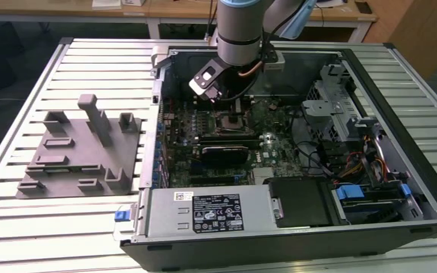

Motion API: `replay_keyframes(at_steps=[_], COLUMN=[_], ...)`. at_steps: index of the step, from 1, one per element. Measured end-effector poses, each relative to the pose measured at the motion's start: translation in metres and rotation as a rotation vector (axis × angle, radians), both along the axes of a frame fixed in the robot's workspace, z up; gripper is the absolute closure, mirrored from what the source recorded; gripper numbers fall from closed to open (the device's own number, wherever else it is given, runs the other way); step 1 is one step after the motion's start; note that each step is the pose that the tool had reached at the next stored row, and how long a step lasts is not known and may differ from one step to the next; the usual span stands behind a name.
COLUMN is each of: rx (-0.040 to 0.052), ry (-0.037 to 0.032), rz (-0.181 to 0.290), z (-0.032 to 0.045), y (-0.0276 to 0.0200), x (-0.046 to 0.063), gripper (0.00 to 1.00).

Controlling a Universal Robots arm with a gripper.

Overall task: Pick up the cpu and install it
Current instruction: 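Place the cpu into insertion slot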

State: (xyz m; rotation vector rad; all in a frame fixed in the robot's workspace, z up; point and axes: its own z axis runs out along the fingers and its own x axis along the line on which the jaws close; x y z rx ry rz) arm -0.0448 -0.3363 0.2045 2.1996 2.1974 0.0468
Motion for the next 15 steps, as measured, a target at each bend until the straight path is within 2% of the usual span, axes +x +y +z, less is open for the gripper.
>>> replay_keyframes(at_steps=[6, 7, 8, 11, 14, 15], rx=[0.0000, 0.0000, 0.0000, 0.0000, 0.0000, 0.0000], ry=[0.0000, 0.0000, -0.0001, -0.0001, -0.0001, -0.0001], rz=[0.000, 0.000, 0.000, 0.000, 0.000, 0.000], z=[0.0000, 0.0000, 0.0000, 0.0000, 0.0000, 0.0000], y=[0.0000, 0.0000, 0.0000, 0.0000, 0.0000, 0.0000], x=[0.0000, 0.0000, 0.0000, 0.0000, -0.0001, -0.0001], gripper=[0.89, 0.83, 0.83, 0.65, 0.59, 0.53])
